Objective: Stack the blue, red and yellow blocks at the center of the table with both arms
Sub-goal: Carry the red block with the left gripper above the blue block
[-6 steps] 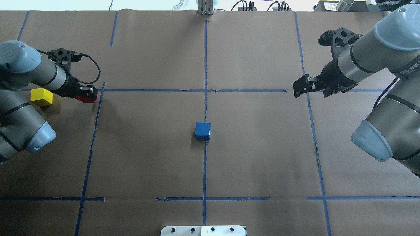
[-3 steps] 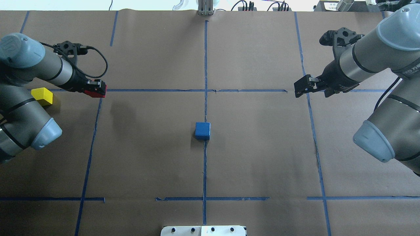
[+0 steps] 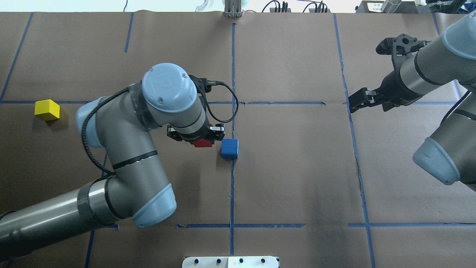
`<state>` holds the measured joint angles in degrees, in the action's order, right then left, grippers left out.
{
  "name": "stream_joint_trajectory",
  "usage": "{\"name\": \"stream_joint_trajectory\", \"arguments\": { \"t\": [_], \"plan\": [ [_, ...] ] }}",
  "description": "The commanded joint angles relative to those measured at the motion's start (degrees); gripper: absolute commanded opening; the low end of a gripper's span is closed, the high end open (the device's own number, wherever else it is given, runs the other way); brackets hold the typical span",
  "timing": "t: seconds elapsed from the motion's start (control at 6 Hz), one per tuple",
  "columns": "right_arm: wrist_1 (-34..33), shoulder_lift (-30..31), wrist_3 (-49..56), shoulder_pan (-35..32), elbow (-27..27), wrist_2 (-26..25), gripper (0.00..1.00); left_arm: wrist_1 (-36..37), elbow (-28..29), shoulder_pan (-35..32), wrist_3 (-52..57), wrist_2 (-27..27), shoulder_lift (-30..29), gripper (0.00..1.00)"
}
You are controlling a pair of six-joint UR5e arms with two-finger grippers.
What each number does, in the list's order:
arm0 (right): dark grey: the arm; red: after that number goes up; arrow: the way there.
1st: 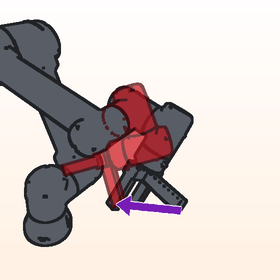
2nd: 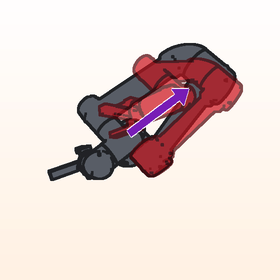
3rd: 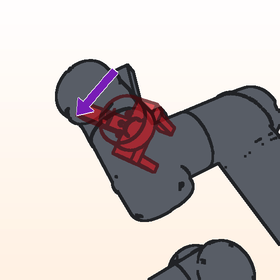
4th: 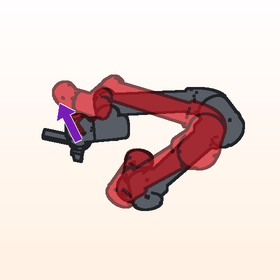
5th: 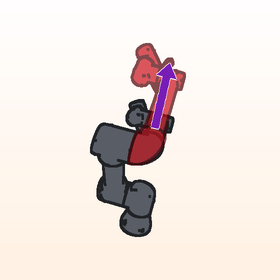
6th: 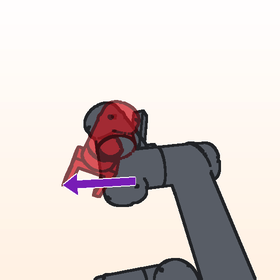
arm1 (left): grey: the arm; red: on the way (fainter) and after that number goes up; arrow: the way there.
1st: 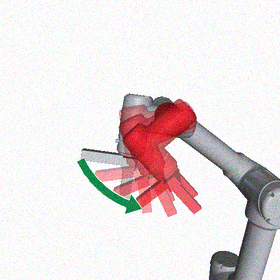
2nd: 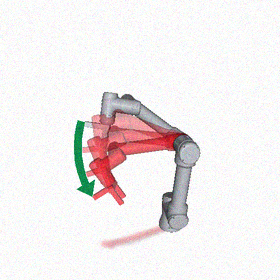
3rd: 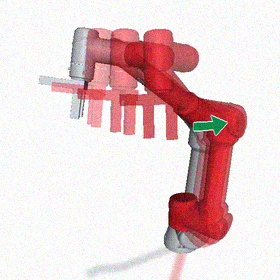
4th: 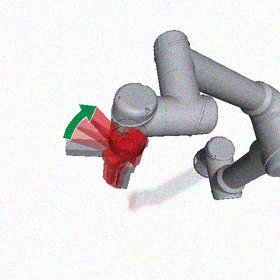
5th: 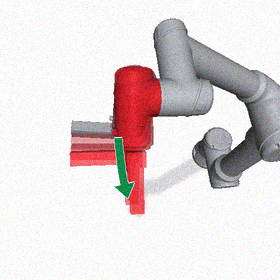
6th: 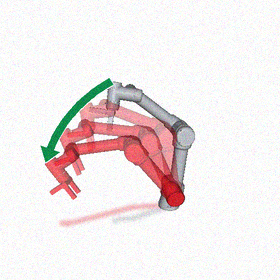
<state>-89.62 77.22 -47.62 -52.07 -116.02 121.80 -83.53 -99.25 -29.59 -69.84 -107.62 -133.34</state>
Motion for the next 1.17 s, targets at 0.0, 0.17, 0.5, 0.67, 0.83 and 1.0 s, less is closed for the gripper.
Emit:
{"name": "stream_joint_trajectory", "arguments": {
  "t": [0.0, 0.17, 0.5, 0.67, 0.83, 1.0],
  "plan": [
    [0.1, 1.2, 1.5, -0.7, 0.0, -0.1, 1.00, -0.2, 5.4, 1.8, -0.5, 1.4, -4.3, 0.00],
    [0.1, 1.2, 1.5, -0.7, 0.0, -0.1, 1.00, -0.4, 6.4, 1.9, 0.1, 1.4, -5.0, 0.00],
    [0.1, 1.3, 1.5, -0.6, 0.0, -0.1, 1.00, -0.6, 9.6, 2.2, 0.0, 1.4, -6.9, 0.03],
    [0.1, 1.3, 1.5, -0.6, -0.1, -0.1, 1.00, -0.6, 10.4, 2.3, 0.1, 2.1, -7.1, 0.03],
    [0.1, 1.3, 1.5, -0.6, -0.1, -0.1, 1.00, -2.7, 11.4, 3.2, 0.1, 3.9, -7.2, 0.03],
    [0.1, 1.3, 1.5, -0.6, -0.1, -0.2, 1.00, -3.1, 12.1, 3.3, 0.1, 3.9, -7.5, 0.03]
  ]
}}
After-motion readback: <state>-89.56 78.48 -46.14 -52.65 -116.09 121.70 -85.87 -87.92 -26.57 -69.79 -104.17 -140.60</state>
